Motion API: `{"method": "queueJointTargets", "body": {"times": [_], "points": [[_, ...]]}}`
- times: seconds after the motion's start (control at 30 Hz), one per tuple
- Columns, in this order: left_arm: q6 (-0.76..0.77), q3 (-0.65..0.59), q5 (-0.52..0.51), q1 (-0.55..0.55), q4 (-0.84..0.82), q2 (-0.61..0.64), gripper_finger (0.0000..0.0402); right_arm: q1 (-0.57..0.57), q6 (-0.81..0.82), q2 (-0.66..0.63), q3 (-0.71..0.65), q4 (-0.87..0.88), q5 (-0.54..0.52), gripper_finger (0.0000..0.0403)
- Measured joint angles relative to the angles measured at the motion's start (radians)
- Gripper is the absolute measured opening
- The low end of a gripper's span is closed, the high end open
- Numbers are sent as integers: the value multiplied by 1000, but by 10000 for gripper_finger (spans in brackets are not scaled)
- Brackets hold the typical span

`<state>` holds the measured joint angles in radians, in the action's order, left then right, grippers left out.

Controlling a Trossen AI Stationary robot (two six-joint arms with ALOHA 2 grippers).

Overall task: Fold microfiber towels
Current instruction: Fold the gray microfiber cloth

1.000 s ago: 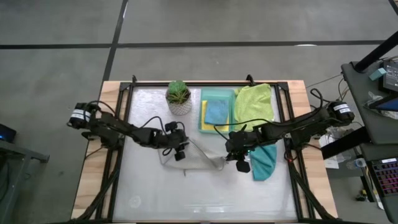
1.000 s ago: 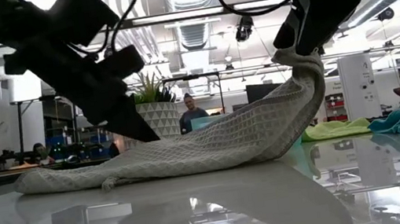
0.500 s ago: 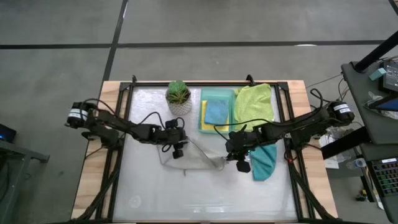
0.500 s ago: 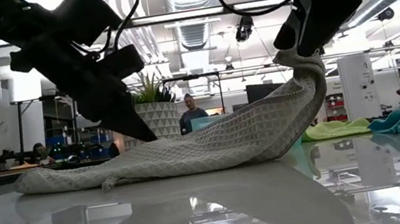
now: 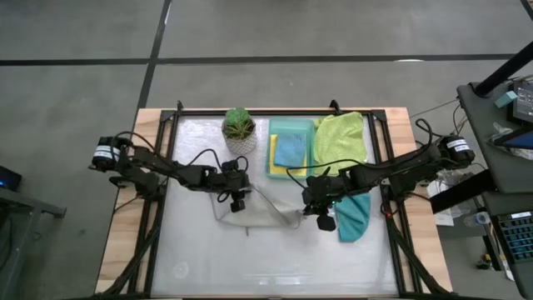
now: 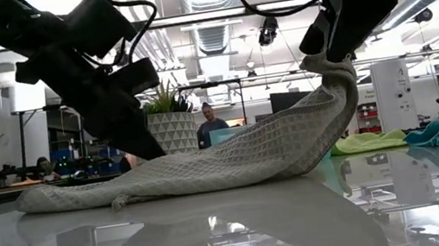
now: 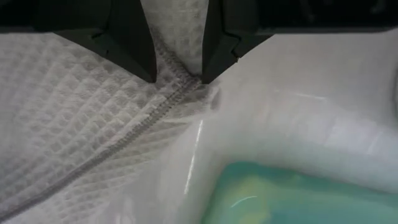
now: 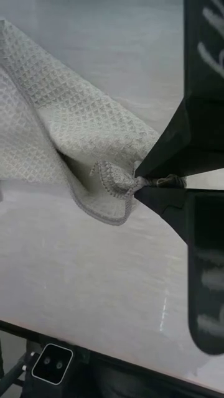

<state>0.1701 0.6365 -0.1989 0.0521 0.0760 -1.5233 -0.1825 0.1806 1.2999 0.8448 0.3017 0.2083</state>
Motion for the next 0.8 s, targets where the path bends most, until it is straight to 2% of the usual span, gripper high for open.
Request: {"method": "queueJointTargets", "body": {"times": [0.4, 0.8], "points": [[-48, 0, 95, 0, 29, 3, 114, 0, -8, 0, -2, 1, 0, 13], [-47, 3, 42, 2, 28, 17, 114, 0, 2, 0, -2, 1, 0, 13]]}}
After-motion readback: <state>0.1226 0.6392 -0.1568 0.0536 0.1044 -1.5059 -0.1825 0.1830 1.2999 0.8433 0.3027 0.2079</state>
